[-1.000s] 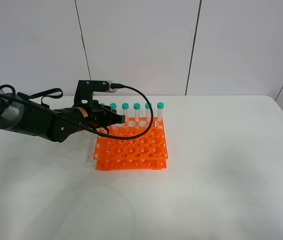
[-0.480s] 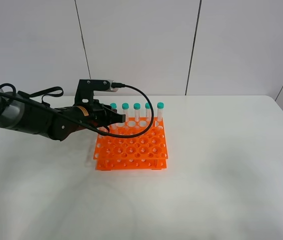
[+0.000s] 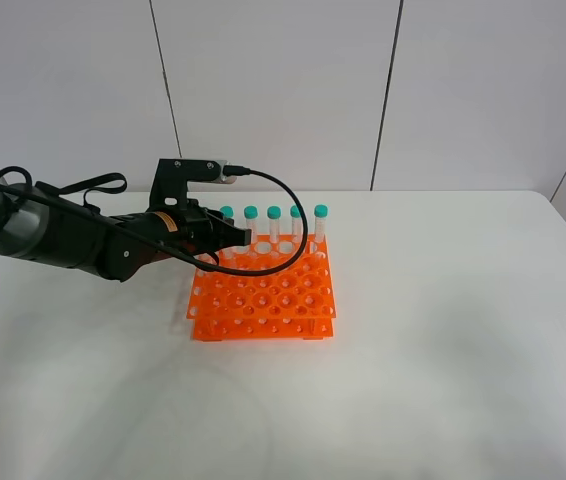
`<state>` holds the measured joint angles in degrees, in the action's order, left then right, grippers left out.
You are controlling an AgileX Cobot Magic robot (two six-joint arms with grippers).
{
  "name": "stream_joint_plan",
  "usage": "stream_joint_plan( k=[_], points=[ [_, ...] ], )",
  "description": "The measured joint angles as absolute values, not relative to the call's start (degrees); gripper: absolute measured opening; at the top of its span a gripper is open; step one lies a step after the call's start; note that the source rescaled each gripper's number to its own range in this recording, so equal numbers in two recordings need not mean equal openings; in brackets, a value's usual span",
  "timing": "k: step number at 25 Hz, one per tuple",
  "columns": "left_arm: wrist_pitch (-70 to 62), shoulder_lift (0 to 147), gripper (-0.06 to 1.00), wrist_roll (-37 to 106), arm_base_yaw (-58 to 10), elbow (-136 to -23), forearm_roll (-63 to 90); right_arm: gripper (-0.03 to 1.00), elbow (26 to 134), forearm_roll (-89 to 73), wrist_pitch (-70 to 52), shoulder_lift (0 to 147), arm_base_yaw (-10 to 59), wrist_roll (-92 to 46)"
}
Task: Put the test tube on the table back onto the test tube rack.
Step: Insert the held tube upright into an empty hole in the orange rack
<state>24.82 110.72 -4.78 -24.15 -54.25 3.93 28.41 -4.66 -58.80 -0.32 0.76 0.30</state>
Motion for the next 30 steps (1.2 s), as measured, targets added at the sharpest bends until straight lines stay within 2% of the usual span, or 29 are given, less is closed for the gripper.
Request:
stream_joint_plan(
  k=[30],
  points=[
    [24.8,112.3,0.0,-3.7,-24.4,-55.9,2.3,0.85,28.4,-4.7,-58.8,-0.3,0.8,0.3]
  ],
)
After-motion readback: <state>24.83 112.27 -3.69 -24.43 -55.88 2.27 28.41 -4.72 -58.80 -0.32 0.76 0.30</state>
